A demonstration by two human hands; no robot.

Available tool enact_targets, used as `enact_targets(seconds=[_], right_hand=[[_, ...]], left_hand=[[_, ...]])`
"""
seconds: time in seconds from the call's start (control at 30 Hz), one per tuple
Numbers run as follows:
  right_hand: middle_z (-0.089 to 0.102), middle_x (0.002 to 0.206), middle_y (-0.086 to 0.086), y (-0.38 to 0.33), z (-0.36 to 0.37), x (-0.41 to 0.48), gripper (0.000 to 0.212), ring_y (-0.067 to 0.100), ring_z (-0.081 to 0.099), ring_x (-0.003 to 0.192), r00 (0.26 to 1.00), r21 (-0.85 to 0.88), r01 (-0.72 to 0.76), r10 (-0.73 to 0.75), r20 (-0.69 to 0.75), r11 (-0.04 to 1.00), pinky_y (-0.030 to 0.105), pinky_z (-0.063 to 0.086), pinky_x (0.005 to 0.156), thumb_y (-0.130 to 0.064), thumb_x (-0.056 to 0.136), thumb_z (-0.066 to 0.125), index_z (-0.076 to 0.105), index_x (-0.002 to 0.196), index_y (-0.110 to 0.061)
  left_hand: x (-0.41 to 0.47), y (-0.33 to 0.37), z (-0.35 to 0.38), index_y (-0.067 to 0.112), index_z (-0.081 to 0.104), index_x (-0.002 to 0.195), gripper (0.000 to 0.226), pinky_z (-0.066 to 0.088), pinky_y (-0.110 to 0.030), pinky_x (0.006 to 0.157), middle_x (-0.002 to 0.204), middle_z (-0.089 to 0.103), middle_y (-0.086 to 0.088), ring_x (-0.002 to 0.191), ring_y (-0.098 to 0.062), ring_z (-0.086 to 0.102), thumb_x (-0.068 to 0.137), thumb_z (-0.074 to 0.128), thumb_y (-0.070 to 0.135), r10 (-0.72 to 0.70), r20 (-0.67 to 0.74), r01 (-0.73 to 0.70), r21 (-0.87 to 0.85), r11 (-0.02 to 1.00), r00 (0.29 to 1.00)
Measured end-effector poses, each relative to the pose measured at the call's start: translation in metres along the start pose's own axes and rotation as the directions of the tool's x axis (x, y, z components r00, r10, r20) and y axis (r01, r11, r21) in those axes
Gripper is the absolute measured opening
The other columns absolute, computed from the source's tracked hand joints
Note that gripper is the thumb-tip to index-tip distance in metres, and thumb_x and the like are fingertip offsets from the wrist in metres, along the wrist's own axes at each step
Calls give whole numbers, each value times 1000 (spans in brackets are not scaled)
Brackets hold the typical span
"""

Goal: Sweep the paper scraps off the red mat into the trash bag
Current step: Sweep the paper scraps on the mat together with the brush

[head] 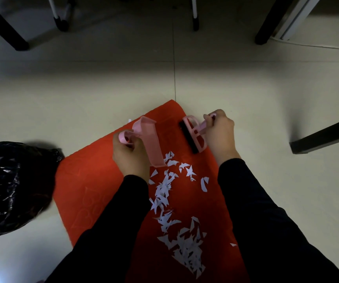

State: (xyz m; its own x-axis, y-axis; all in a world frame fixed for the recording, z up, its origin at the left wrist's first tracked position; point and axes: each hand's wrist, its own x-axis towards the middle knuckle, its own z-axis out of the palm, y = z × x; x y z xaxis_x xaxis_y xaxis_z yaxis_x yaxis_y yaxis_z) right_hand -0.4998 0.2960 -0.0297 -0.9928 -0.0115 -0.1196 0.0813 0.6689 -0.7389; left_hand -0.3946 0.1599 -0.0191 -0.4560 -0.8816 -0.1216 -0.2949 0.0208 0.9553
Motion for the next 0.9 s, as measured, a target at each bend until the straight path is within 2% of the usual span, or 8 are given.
enact_targets(seconds=[0.2, 0.33, 0.47, 0.53, 0.6, 0.73, 0.83, 0.9], right_hand=[[65, 97, 19, -4, 6, 1, 28, 31, 62, 83, 999, -65, 4, -1, 45, 998, 24, 44, 67, -22, 98, 43, 52, 111, 1], [65, 104, 13, -5, 9, -13, 23, 21, 64, 92, 989, -98, 91, -79, 124, 991, -1, 35, 55, -12, 101, 36, 51, 108, 4], [60, 102, 4, -4, 9, -19, 23, 10, 61, 78, 972, -93, 112, -90, 215, 989, 1, 38, 57, -13, 99, 40, 51, 110, 4], [65, 107, 13, -3, 4, -17, 24, 23, 64, 85, 978, -118, 111, -87, 188, 987, 19, 45, 67, -19, 97, 46, 53, 109, 1], [66, 102, 18, -1, 0, -14, 24, 30, 64, 87, 989, -89, 79, -67, 133, 993, 25, 44, 69, -20, 96, 47, 54, 107, 0], [65, 97, 16, -3, 1, -9, 23, 28, 63, 86, 995, -89, 87, -82, 58, 992, 20, 40, 61, -18, 98, 42, 55, 106, -1], [67, 105, 13, -5, 12, -15, 22, 27, 63, 96, 986, -101, 138, -128, 106, 985, 15, 34, 57, -10, 99, 37, 55, 103, 2], [68, 110, 13, -3, 19, -22, 21, 26, 63, 102, 978, -103, 149, -131, 163, 983, 2, 32, 54, -4, 98, 36, 54, 101, 4]], left_hand=[[2, -1, -4, 15, 51, 89, 10, 38, -4, 50, 70, 50, 10, 61, -3, 47, 95, 44, 8, 4, -11, -4, 4, 1000, 1000], [7, -2, -7, 16, 51, 88, 12, 37, -4, 52, 70, 50, 11, 61, -2, 47, 94, 44, 8, 10, -24, -10, 13, 1000, 1000], [6, -2, -8, 15, 51, 90, 10, 37, -4, 50, 71, 50, 11, 60, -2, 47, 95, 44, 9, 9, -22, -9, 16, 1000, 1000], [5, -2, -8, 15, 51, 91, 10, 37, -4, 50, 71, 51, 10, 61, -3, 47, 95, 44, 10, 1, -17, 0, 10, 1000, 1000], [6, -1, -8, 15, 51, 91, 10, 38, -3, 50, 72, 51, 10, 61, -3, 47, 95, 44, 10, -2, -17, 2, 2, 1000, 1000], [5, 3, -8, 14, 51, 90, 10, 38, -4, 51, 71, 50, 11, 60, -2, 46, 94, 44, 7, 18, -17, -18, -3, 1000, 1000], [5, 1, -10, 14, 51, 91, 11, 38, -2, 51, 72, 50, 11, 61, -1, 47, 94, 44, 6, 14, -24, -14, 5, 1000, 1000], [6, -1, -11, 14, 52, 91, 11, 39, -2, 51, 72, 50, 12, 62, -1, 48, 93, 45, 6, 9, -24, -9, 0, 1000, 1000]])
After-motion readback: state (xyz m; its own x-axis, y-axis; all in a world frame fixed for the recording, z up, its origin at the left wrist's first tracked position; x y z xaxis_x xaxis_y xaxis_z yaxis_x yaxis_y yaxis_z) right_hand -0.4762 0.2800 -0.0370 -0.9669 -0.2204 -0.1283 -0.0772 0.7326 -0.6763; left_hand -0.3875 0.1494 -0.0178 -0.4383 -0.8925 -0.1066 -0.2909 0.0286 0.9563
